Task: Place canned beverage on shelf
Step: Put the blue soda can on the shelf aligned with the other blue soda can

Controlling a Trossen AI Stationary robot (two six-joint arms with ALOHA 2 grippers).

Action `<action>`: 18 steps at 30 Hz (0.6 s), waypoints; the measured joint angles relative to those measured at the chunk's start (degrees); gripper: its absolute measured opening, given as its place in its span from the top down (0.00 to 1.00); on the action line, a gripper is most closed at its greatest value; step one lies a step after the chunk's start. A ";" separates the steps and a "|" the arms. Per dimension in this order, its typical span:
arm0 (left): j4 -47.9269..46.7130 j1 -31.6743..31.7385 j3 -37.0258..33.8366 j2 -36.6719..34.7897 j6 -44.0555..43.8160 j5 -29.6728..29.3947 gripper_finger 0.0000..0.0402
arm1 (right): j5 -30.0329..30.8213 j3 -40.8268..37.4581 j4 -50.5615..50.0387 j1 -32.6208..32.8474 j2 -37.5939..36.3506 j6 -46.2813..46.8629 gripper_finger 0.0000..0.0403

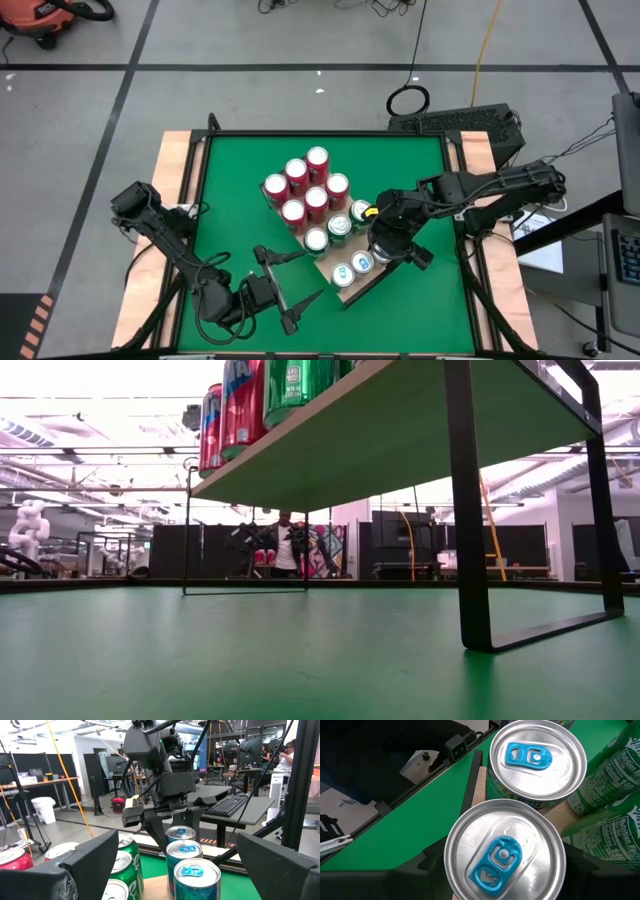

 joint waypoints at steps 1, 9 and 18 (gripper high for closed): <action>0.00 0.00 0.00 0.00 0.00 0.00 0.01 | 0.00 0.00 0.02 0.00 0.00 0.00 0.42; 0.00 0.00 0.00 0.00 0.02 0.00 0.01 | 0.12 0.00 0.04 0.00 0.04 1.39 0.36; 0.02 0.00 0.00 0.00 0.00 0.00 0.01 | 0.12 0.00 0.71 0.00 0.04 3.45 0.29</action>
